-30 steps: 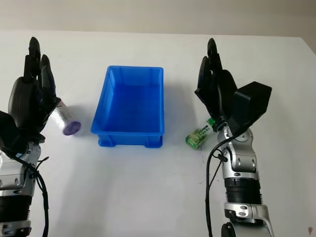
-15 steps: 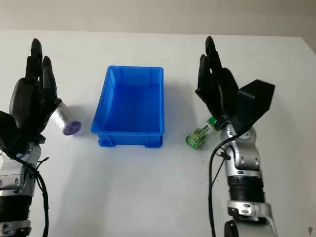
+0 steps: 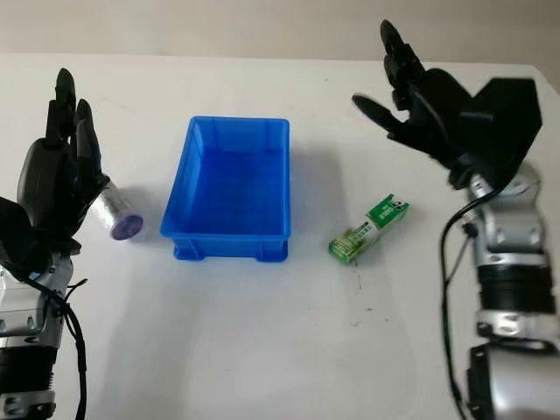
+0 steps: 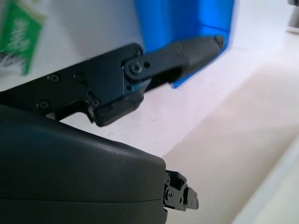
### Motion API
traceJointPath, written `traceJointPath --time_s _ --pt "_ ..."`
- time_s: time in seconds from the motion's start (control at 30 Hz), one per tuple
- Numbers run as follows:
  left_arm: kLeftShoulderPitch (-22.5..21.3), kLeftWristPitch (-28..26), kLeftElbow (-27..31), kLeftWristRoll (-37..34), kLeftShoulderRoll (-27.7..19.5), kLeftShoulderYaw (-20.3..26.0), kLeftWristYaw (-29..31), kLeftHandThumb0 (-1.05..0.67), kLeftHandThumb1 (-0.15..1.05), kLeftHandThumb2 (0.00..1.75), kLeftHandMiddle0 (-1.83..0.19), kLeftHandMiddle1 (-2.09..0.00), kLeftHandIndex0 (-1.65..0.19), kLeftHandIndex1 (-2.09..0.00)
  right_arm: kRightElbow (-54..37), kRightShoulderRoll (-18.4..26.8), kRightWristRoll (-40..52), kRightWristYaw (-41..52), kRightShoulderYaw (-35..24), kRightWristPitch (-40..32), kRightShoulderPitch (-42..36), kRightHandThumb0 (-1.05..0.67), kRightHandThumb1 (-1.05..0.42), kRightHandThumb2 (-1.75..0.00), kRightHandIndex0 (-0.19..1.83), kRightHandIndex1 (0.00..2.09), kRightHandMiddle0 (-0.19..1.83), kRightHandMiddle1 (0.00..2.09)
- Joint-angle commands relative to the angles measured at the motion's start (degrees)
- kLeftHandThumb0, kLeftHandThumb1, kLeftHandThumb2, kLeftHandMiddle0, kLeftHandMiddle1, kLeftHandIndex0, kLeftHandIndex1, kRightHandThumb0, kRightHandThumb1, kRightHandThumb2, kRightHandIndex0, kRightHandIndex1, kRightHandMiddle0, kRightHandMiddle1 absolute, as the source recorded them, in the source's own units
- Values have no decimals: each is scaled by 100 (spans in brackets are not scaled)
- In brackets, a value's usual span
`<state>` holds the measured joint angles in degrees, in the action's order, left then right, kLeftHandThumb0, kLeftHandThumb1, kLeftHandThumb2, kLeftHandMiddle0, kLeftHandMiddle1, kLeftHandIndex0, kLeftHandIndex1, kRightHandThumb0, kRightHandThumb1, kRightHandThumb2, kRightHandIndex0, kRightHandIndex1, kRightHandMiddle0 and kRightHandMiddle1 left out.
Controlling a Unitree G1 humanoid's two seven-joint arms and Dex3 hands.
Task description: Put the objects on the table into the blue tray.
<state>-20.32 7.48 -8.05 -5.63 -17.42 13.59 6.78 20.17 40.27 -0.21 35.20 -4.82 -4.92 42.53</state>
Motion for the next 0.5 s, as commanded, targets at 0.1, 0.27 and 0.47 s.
traceJointPath --time_s 0.1,0.27,0.47 --pt "-52 56 0 12 8 -19 -22 -84 105 73 19 0 19 0 30 669 -597 467 415 747 291 -84 -70 -2 -4 9 -1 9" --pt "-52 53 -16 1 -1 -17 -8 -84 105 73 19 0 19 0 -107 1049 -1270 519 756 1943 97 -80 -68 -5 5 11 9 10" --pt "-54 44 -12 -24 8 -11 -2 -83 105 73 19 0 19 0 -116 1411 -2031 394 1094 3210 -124 -66 -66 -5 18 11 21 8"
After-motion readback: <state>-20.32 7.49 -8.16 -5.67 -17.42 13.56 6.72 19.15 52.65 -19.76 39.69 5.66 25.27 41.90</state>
